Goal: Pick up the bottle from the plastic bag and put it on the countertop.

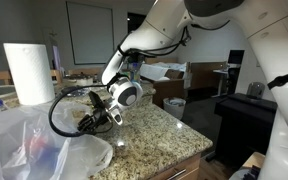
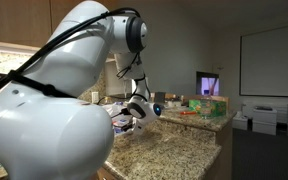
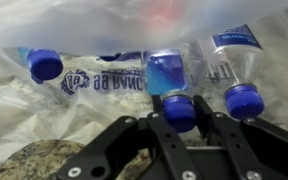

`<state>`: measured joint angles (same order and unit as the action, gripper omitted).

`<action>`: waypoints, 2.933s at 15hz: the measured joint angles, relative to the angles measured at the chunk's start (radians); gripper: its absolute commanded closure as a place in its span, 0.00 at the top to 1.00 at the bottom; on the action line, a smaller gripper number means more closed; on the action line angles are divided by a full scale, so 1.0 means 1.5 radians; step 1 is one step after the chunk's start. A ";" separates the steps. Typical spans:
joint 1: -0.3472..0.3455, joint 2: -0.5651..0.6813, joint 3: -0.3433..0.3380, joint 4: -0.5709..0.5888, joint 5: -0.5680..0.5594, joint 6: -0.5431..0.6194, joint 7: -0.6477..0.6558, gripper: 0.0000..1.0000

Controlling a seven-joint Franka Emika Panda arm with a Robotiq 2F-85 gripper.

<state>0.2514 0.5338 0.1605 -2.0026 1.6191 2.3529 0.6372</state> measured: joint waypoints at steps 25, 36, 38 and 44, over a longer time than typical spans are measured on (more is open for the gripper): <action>0.036 -0.204 -0.135 0.167 -1.194 -0.111 0.340 0.10; 0.054 -0.071 -0.155 0.146 -1.618 0.179 0.427 0.10; 0.054 -0.062 -0.170 0.144 -1.653 0.217 0.461 0.10; 0.080 -0.076 -0.208 0.142 -1.760 0.308 0.573 0.10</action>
<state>0.3710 0.4198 -0.1518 -1.7899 -1.0207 2.8156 1.4964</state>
